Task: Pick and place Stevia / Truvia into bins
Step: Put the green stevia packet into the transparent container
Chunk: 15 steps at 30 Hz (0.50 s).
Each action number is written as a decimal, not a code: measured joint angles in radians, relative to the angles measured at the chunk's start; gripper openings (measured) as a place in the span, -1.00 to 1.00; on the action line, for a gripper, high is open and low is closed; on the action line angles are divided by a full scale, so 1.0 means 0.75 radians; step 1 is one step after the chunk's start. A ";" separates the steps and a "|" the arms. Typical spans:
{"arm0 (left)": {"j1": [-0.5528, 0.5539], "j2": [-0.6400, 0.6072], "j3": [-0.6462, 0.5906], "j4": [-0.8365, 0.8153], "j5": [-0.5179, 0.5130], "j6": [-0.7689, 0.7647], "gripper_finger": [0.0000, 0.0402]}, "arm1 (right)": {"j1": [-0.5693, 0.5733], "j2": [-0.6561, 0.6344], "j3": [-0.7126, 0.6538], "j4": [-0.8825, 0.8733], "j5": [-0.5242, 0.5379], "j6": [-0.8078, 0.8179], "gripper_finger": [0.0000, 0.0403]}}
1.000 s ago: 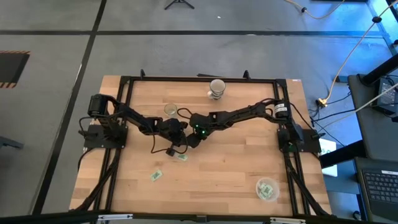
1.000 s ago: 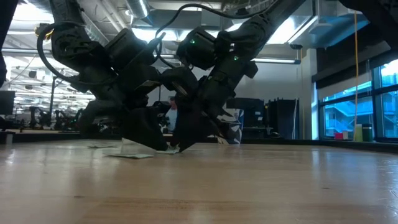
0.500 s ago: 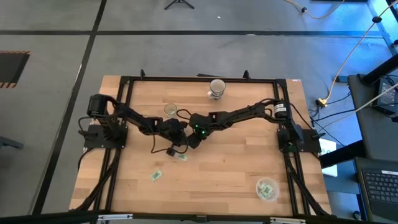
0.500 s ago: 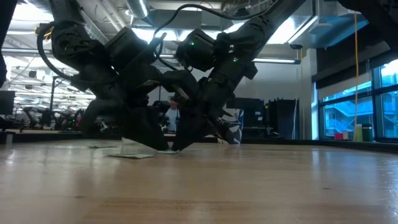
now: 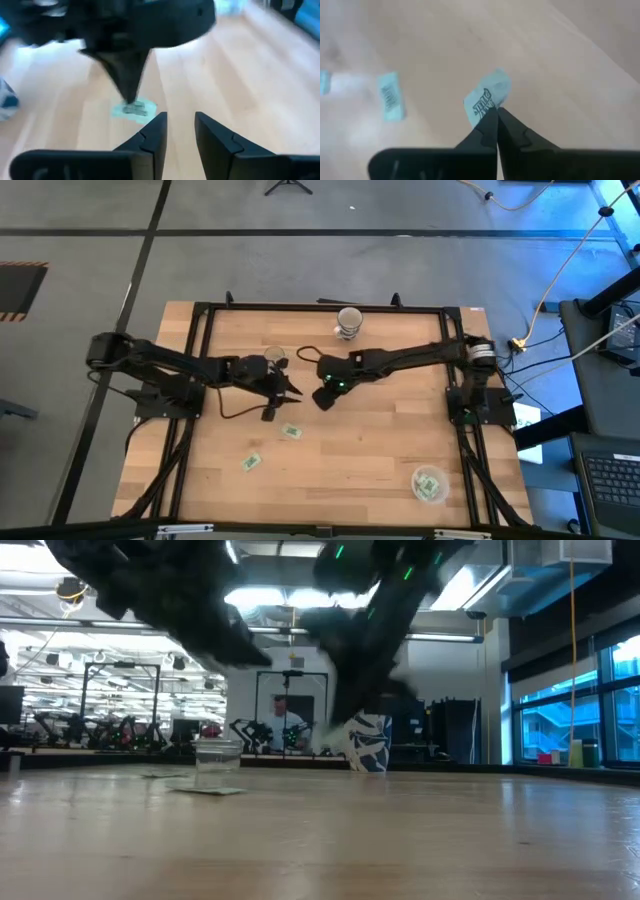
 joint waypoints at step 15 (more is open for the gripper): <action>0.001 -0.184 0.000 0.016 -0.002 -0.302 -0.56 | 0.662 -0.588 0.002 -0.804 0.104 0.803 -1.00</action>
